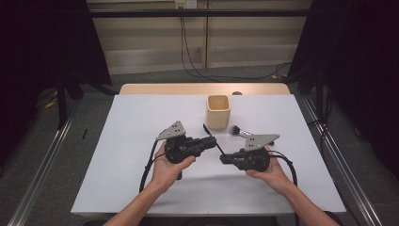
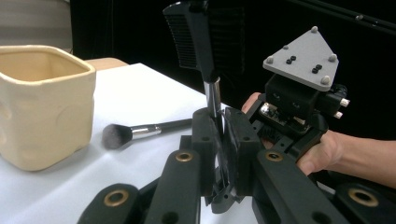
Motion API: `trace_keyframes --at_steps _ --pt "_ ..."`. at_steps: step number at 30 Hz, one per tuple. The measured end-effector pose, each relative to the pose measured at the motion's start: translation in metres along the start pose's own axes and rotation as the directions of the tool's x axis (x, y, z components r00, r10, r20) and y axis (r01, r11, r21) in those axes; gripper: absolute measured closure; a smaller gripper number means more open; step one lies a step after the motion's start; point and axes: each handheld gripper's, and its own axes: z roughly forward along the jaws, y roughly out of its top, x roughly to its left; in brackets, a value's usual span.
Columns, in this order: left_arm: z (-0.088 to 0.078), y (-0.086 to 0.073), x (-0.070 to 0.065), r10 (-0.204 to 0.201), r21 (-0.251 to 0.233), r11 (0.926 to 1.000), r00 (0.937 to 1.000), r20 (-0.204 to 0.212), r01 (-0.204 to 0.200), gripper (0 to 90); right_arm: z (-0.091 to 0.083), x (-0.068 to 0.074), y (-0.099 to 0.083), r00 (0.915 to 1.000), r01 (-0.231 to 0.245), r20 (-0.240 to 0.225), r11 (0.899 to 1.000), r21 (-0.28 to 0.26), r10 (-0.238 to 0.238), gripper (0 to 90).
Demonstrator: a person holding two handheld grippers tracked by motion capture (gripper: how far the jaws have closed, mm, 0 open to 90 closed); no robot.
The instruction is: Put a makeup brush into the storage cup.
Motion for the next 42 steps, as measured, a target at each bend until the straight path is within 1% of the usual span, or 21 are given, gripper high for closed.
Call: trace_keyframes --at_steps 5,11,14,20,22,23,25,27,28,29,30,31,33,35,37,39,40,42 --pt "0.001 0.002 -0.005 0.009 0.005 0.9999 0.9999 0.014 -0.009 85.5 0.002 0.002 0.001 0.9999 0.012 -0.005 1.0 0.01 -0.012 86.0" --pt "0.002 0.004 -0.008 0.019 0.012 0.9997 0.9996 0.022 -0.019 85.9 0.003 0.003 0.001 0.9998 0.007 -0.02 1.0 0.004 -0.007 83.9" --pt "0.002 0.004 -0.008 0.016 0.012 0.9998 0.9996 0.024 -0.016 85.9 0.003 0.003 0.001 0.9997 0.005 -0.025 1.0 0.003 -0.005 80.0" --pt "0.002 0.004 -0.009 0.019 0.015 0.9997 0.9995 0.024 -0.019 85.8 0.004 0.004 0.001 0.999 -0.002 -0.044 1.0 0.002 0.003 67.9" --pt "0.002 0.004 -0.008 0.015 0.016 0.9998 0.9996 0.024 -0.016 85.9 0.004 0.004 0.002 0.999 -0.003 -0.044 1.0 -0.002 0.003 65.9" --pt "0.001 0.004 -0.008 0.017 0.015 0.9997 0.9996 0.02 -0.018 85.9 0.003 0.004 0.002 0.9991 -0.003 -0.041 1.0 -0.005 0.003 62.9" --pt "0.001 0.005 -0.007 0.015 0.014 0.9998 0.9997 0.018 -0.016 85.9 0.002 0.003 0.002 0.9991 -0.011 -0.042 1.0 -0.009 0.011 60.0" --pt "0.0 0.005 -0.006 0.016 0.015 0.9998 0.9998 0.014 -0.016 85.9 0.001 0.003 0.002 0.9992 -0.019 -0.035 1.0 -0.014 0.018 52.9" --pt "-0.001 0.005 -0.006 0.013 0.012 0.9998 0.9999 0.009 -0.013 85.8 0.0 0.002 0.002 0.9989 -0.032 -0.034 0.999 -0.012 0.032 47.2" --pt "-0.002 0.006 -0.005 0.009 0.013 0.9999 0.9999 0.009 -0.009 85.9 0.0 0.002 0.003 0.998 -0.056 -0.031 0.998 -0.011 0.056 42.1" --pt "-0.002 0.006 -0.004 0.007 0.014 0.9999 1.0 0.007 -0.007 85.8 -0.001 0.001 0.003 0.9965 -0.077 -0.033 0.997 -0.014 0.077 40.4" --pt "-0.002 0.006 -0.003 0.01 0.017 0.9998 0.9999 0.003 -0.01 85.8 -0.002 0.0 0.003 0.9962 -0.08 -0.036 0.997 -0.018 0.079 38.6" --pt "-0.003 0.006 -0.002 0.012 0.024 0.9996 0.9999 0.003 -0.012 85.9 -0.003 0.0 0.004 0.9967 -0.078 -0.023 0.997 -0.029 0.078 30.6" --pt "-0.004 0.006 -0.002 0.01 0.024 0.9997 0.9999 0.0 -0.01 85.8 -0.005 0.0 0.005 0.9959 -0.089 -0.02 0.995 -0.037 0.088 26.8" --pt "-0.004 0.006 -0.002 0.014 0.026 0.9996 0.9999 -0.005 -0.014 85.8 -0.006 0.0 0.005 0.9964 -0.084 -0.014 0.996 -0.038 0.084 22.2" --pt "-0.004 0.006 -0.001 0.013 0.027 0.9996 0.9999 -0.008 -0.013 85.8 -0.007 0.0 0.004 0.9969 -0.079 -0.003 0.996 -0.04 0.079 15.8" --pt "-0.005 0.007 -0.001 0.017 0.027 0.9995 0.9998 -0.013 -0.017 85.8 -0.007 0.0 0.005 0.9967 -0.081 -0.001 0.996 -0.045 0.081 15.6" --pt "-0.006 0.007 0.0 0.019 0.027 0.9994 0.9997 -0.017 -0.019 85.9 -0.009 0.0 0.005 0.9965 -0.083 -0.003 0.995 -0.056 0.083 9.6"
